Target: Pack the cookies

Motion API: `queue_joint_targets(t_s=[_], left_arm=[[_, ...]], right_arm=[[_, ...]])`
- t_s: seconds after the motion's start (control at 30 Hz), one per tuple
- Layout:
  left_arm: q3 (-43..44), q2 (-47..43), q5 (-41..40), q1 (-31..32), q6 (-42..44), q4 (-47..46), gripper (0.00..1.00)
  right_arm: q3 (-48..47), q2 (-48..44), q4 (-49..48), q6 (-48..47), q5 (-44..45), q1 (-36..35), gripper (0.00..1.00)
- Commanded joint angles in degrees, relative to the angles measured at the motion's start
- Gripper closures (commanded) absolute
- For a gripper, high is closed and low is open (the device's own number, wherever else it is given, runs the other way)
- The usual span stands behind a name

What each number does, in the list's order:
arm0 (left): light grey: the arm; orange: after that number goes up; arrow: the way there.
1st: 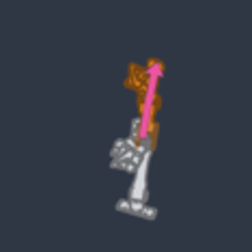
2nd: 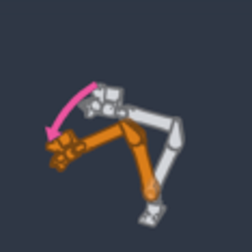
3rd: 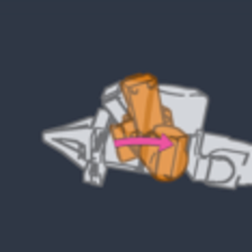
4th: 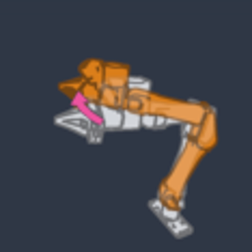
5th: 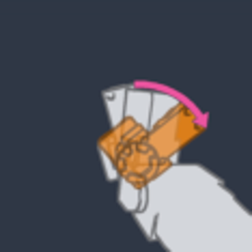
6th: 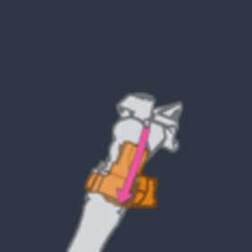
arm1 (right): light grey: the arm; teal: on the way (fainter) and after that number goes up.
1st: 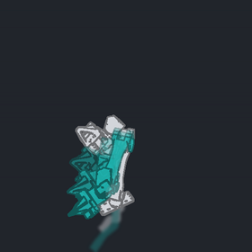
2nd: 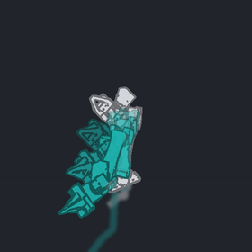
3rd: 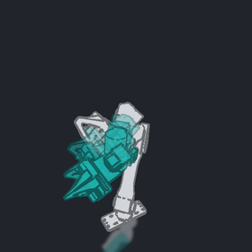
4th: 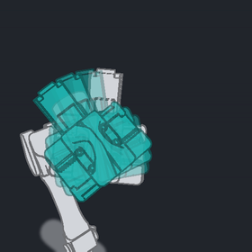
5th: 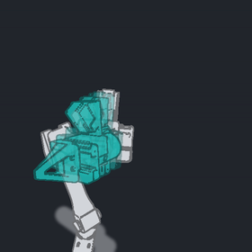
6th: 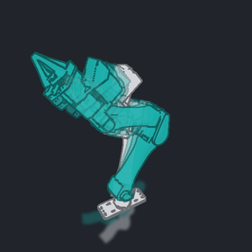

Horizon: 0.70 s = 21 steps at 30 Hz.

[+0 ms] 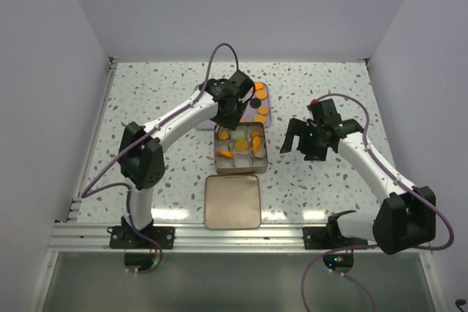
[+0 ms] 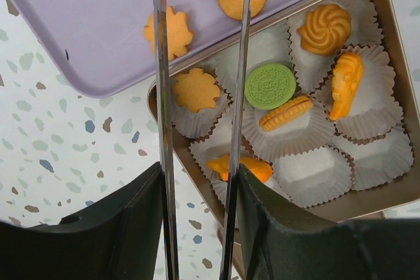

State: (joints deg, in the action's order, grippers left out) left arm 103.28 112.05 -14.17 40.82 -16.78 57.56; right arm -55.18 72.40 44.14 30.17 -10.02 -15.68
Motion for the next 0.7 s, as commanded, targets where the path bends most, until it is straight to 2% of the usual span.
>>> queue_joint_targets(t_s=[0.0, 0.27, 0.5, 0.67], left_arm=[[2.6, 0.4, -2.2, -0.3, 1.0, 1.0, 0.51], [2.8, 1.8, -2.8, -0.3, 1.1, 1.9, 0.51], [3.0, 2.3, -2.3, -0.4, 1.4, 1.9, 0.64], [4.4, 1.9, -3.2, -1.1, 1.5, 3.0, 0.64]], right_arm=[[-1.6, 0.8, -0.6, -1.3, -0.9, 0.4, 0.04], [-2.2, 2.3, -1.2, -1.2, -1.2, 0.6, 0.04], [-2.9, 3.5, -1.3, -1.5, -1.5, 0.6, 0.04], [-3.1, 3.5, -1.3, -1.6, -1.4, 0.7, 0.04]])
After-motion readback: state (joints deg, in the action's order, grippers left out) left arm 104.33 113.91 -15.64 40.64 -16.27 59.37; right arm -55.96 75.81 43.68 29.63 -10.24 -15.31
